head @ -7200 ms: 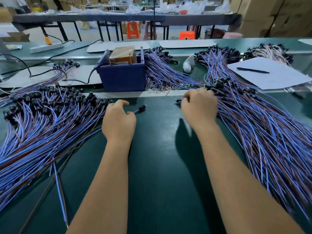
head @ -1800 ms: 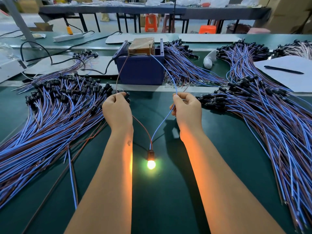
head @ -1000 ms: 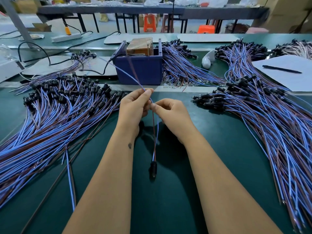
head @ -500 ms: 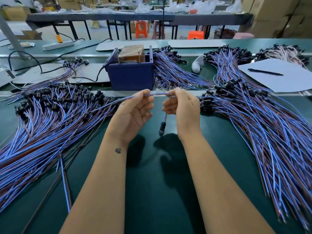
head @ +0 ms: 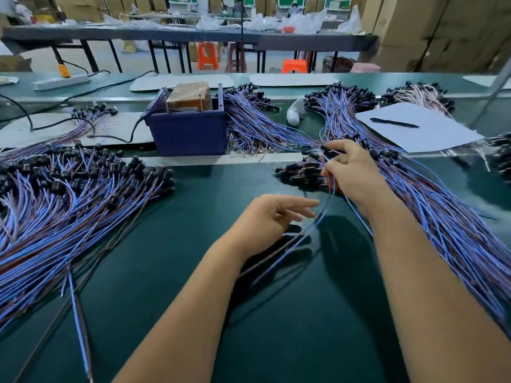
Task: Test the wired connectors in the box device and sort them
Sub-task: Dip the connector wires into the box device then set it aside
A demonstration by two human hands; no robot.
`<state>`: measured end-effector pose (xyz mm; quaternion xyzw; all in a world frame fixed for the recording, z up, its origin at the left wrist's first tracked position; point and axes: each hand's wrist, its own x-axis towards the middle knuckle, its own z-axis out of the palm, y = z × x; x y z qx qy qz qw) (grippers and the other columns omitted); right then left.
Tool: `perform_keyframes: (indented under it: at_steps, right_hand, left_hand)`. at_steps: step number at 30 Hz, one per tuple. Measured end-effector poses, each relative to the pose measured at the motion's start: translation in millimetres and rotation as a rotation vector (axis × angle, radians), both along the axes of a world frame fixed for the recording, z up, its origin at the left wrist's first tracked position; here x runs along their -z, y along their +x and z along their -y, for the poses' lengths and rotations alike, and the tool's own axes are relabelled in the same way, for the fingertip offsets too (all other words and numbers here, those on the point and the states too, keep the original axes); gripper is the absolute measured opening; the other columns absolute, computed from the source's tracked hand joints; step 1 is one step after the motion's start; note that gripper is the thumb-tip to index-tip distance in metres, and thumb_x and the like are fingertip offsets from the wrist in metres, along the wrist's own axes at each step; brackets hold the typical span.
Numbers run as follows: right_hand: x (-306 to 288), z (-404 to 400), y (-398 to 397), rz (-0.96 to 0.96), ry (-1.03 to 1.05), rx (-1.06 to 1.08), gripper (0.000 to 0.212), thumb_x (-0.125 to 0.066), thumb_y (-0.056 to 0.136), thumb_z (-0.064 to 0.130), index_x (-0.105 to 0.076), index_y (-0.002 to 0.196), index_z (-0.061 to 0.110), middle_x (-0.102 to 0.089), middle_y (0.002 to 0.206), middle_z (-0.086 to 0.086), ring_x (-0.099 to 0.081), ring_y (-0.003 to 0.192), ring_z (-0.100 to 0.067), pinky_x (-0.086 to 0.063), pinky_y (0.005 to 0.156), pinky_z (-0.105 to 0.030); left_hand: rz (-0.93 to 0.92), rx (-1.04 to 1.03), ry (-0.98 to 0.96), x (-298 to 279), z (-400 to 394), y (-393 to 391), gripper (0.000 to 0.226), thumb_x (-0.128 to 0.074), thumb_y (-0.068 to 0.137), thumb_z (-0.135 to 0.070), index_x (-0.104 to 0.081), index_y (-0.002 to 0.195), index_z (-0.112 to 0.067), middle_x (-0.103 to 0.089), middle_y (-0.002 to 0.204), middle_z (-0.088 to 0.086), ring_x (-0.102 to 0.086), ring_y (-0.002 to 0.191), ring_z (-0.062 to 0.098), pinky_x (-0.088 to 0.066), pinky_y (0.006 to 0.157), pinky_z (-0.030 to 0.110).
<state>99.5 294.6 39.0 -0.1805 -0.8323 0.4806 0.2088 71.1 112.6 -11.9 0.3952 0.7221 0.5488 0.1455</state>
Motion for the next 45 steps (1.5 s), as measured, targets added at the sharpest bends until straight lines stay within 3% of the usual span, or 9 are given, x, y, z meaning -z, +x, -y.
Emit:
perform_keyframes:
  at_steps: [8,13,17,20,23,27,37,41,45]
  right_hand:
    - [7.0,-42.4,14.1,0.362,0.473,0.252,0.052,-0.042,0.085,-0.001,-0.061,0.125,0.026,-0.064,0.112,-0.010,-0.054,0.095,-0.030,-0.039,0.075,-0.034]
    - [4.2,-41.7,11.9,0.462,0.707,0.484,0.039,-0.048,0.090,0.006,-0.061,0.124,0.021,-0.053,0.132,-0.020,-0.042,0.125,-0.039,-0.035,0.101,-0.043]
    - [6.7,-4.9,-5.3,0.392,0.714,0.514,0.039,-0.049,0.085,0.016,-0.058,0.123,0.014,-0.045,0.134,-0.021,-0.036,0.125,-0.038,-0.028,0.105,-0.044]
    - [14.2,45.1,-25.2,0.256,0.748,0.354,0.038,-0.050,0.086,0.022,-0.059,0.123,0.019,-0.049,0.128,-0.013,-0.039,0.120,-0.032,-0.028,0.101,-0.041]
    - [28.0,102.1,-44.5,0.133,0.621,0.071,0.035,-0.052,0.089,0.024,-0.061,0.122,0.018,-0.049,0.127,-0.010,-0.040,0.119,-0.030,-0.030,0.099,-0.038]
    - [40.2,156.7,-59.7,0.083,0.181,-0.274,0.032,-0.051,0.092,0.019,-0.061,0.123,0.017,-0.051,0.130,-0.009,-0.045,0.120,-0.027,-0.036,0.101,-0.034]
    - [59.4,160.2,-62.5,0.065,0.181,-0.306,0.023,-0.052,0.092,0.018,-0.068,0.107,0.017,-0.060,0.114,-0.001,-0.052,0.108,-0.021,-0.042,0.097,-0.035]
    - [60.9,161.1,-58.5,0.049,0.196,-0.322,0.022,-0.051,0.092,0.019,-0.069,0.105,0.019,-0.060,0.110,0.000,-0.052,0.106,-0.021,-0.041,0.097,-0.035]
    - [58.6,162.1,-55.1,0.036,0.158,-0.318,0.022,-0.049,0.093,0.018,-0.068,0.103,0.020,-0.061,0.110,0.000,-0.052,0.106,-0.020,-0.042,0.094,-0.034]
  left_hand:
    - [0.009,-0.269,-0.021,1.0,7.2,-6.2,0.057,-0.037,0.079,0.015,-0.070,0.084,-0.032,-0.071,0.081,-0.010,-0.063,0.076,0.005,-0.048,0.073,0.012]
    - [0.016,-0.449,0.013,2.3,9.8,-10.9,0.049,-0.040,0.082,0.007,-0.070,0.079,-0.032,-0.070,0.083,-0.009,-0.062,0.073,0.009,-0.046,0.059,0.010]
    - [0.038,-0.596,0.031,1.5,15.0,-18.6,0.041,-0.041,0.089,0.000,-0.069,0.081,-0.029,-0.068,0.090,-0.007,-0.063,0.066,0.008,-0.043,0.049,0.010]
    - [-0.027,-0.753,-0.010,-2.5,28.6,-27.3,0.032,-0.044,0.089,-0.006,-0.068,0.087,-0.026,-0.064,0.096,-0.006,-0.065,0.074,0.017,-0.052,0.060,0.028]
    - [-0.215,-0.967,-0.159,-5.1,54.8,-39.6,0.027,-0.048,0.090,-0.008,-0.068,0.102,-0.022,-0.056,0.120,0.004,-0.052,0.083,0.016,-0.038,0.073,0.026]
    - [-0.187,-1.150,-0.212,-4.8,89.9,-52.5,0.032,-0.050,0.090,-0.006,-0.059,0.121,-0.007,-0.039,0.136,0.016,-0.043,0.084,0.026,-0.033,0.079,0.025]
    - [-0.128,-1.251,-0.434,-1.7,101.6,-59.8,0.041,-0.052,0.087,-0.001,-0.045,0.128,-0.002,-0.040,0.132,0.023,-0.038,0.078,0.030,-0.029,0.069,0.036]
    - [-0.129,-1.253,-0.485,0.3,102.0,-62.1,0.033,-0.052,0.090,-0.005,-0.051,0.122,0.001,-0.041,0.131,0.024,-0.051,0.090,0.041,-0.031,0.072,0.036]
    - [-0.161,-1.256,-0.419,1.9,103.7,-62.5,0.029,-0.054,0.095,-0.017,-0.062,0.121,-0.006,-0.045,0.129,0.019,-0.044,0.082,0.031,-0.030,0.076,0.031]
